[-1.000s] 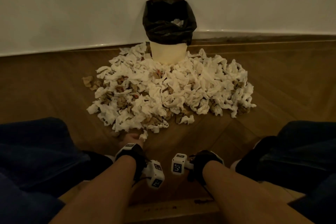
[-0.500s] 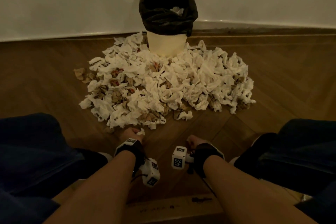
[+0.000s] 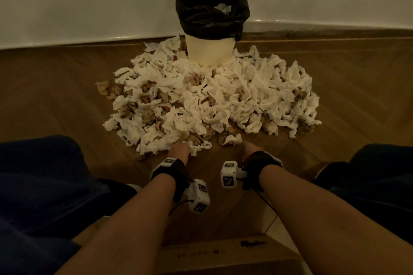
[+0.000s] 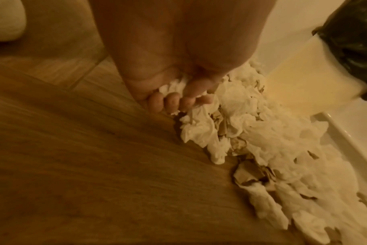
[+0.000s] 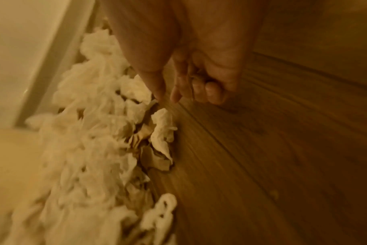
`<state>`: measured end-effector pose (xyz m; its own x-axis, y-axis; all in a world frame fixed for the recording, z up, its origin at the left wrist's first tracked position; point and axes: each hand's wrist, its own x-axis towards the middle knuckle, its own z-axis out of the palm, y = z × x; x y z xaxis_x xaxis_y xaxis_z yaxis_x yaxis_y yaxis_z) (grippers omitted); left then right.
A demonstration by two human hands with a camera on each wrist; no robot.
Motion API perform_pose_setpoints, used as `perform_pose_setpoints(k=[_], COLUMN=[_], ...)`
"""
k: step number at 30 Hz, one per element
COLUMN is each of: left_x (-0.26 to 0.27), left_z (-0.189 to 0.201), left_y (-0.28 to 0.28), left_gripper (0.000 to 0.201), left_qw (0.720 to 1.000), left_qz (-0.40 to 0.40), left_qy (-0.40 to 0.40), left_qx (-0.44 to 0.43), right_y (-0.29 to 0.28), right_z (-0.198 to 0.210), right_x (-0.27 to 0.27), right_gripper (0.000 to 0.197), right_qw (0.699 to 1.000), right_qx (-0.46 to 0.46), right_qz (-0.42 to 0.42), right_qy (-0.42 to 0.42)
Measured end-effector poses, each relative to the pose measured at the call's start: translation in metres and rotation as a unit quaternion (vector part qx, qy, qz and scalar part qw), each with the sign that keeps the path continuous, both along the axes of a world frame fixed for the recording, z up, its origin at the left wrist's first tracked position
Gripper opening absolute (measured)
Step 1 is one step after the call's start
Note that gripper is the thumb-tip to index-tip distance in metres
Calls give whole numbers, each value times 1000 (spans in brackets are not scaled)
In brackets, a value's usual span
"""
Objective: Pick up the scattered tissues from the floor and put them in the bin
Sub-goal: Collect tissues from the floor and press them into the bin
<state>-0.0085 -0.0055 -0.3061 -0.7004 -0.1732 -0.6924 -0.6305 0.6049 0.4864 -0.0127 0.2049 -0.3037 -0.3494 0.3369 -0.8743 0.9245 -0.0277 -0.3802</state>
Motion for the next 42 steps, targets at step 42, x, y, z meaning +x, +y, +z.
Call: perform_pose_setpoints(k=[42], left_x=[1], left_z=[-17], left_y=[7], left_gripper=[42], left_qw=[957], left_qz=[-254], left_qy=[11], left_qx=[-142], right_y=[3], right_z=[5], right_x=[-20], right_gripper=[16], right_qw=[956], right_qx=[102], right_qz=[256], right_qy=[102])
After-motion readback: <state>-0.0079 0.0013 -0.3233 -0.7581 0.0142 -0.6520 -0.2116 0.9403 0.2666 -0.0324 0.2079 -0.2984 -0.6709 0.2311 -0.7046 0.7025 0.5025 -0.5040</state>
